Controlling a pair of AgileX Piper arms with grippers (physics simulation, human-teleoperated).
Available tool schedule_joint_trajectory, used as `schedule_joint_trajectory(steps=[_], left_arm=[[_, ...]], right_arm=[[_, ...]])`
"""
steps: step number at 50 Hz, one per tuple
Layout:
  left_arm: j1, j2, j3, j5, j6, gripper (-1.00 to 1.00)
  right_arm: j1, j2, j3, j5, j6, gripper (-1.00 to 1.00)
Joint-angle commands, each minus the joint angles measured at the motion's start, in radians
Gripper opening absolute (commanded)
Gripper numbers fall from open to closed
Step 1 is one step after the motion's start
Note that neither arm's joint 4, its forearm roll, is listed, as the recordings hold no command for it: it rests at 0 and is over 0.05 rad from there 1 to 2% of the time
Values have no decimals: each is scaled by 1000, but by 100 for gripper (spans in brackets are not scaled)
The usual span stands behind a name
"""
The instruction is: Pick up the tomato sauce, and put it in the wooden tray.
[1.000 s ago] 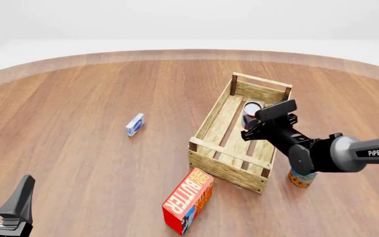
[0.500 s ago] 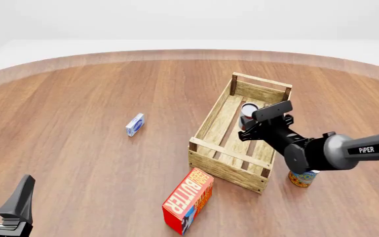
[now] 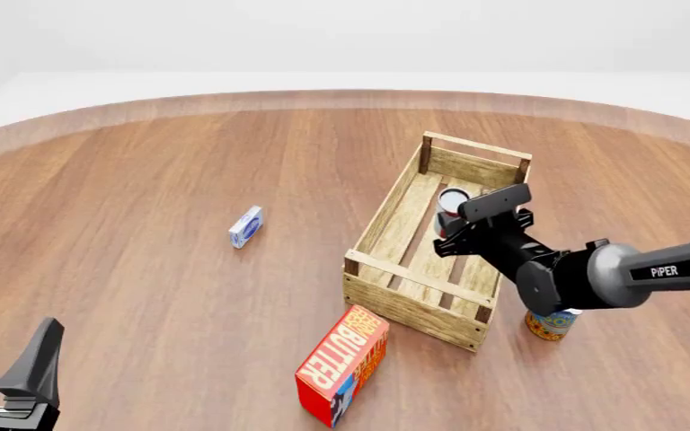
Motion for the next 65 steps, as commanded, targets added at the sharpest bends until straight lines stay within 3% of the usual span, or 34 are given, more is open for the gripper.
schedule_joint_trajectory(steps=[1, 3, 4, 65], left_arm=[[0, 0, 0, 0, 0, 100], [0, 0, 0, 0, 0, 100], [0, 0, 0, 0, 0, 100], [0, 0, 0, 0, 0, 100]], right_arm=[[-1, -3, -2, 1, 15, -100], [-4, -4, -3, 3, 14, -100], [-7, -9, -4, 3, 16, 100], [-15, -167, 72, 52, -9, 100]])
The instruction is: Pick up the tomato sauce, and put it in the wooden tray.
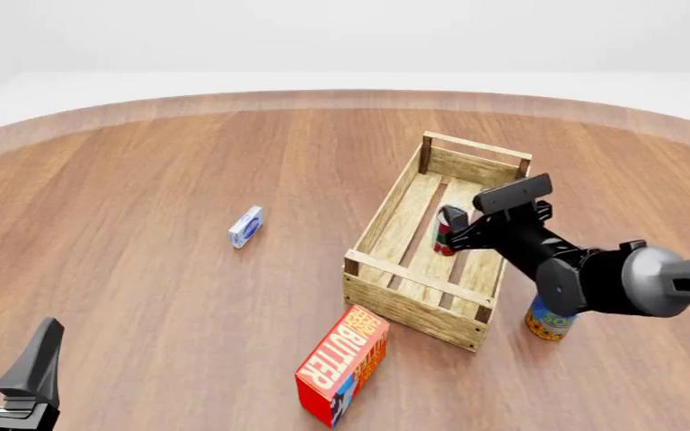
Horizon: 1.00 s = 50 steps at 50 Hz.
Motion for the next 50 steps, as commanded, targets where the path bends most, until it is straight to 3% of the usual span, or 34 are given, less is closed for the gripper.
schedule_joint_trajectory(steps=[1, 50], left_arm=[[0, 0, 0, 0, 0, 100], [0, 0, 0, 0, 0, 100]], right_arm=[[-3, -45, 24, 9, -6, 100], [-6, -231, 102, 62, -12, 100]])
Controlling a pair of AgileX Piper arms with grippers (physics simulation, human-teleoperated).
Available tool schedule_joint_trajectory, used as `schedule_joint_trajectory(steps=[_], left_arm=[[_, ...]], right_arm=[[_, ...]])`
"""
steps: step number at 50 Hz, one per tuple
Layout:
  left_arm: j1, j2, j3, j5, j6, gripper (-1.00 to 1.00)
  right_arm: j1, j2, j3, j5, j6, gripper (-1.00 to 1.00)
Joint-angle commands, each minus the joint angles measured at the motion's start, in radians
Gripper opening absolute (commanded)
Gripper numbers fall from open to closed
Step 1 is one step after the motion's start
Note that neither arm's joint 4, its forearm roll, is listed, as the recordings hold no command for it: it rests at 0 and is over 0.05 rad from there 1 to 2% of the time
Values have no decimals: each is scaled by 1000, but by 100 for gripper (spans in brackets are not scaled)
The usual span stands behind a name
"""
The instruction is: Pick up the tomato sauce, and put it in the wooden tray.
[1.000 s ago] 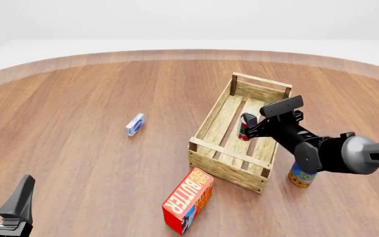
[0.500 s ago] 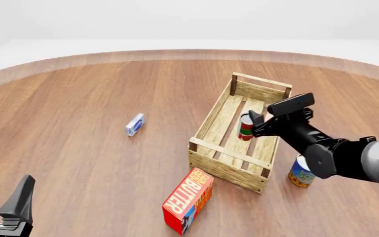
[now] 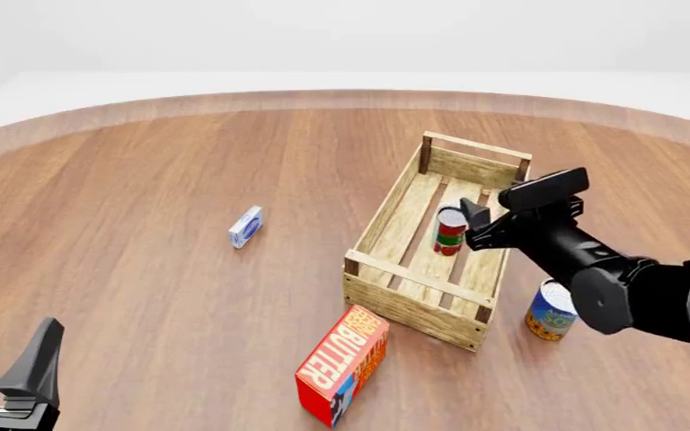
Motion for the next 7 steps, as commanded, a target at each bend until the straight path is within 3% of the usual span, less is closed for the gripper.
schedule_joint_trajectory(steps=[1, 7], left_arm=[[0, 0, 0, 0, 0, 100], [0, 0, 0, 0, 0, 100]], right_arm=[[3, -30, 6, 15, -2, 100], [2, -29, 7, 13, -3, 100]])
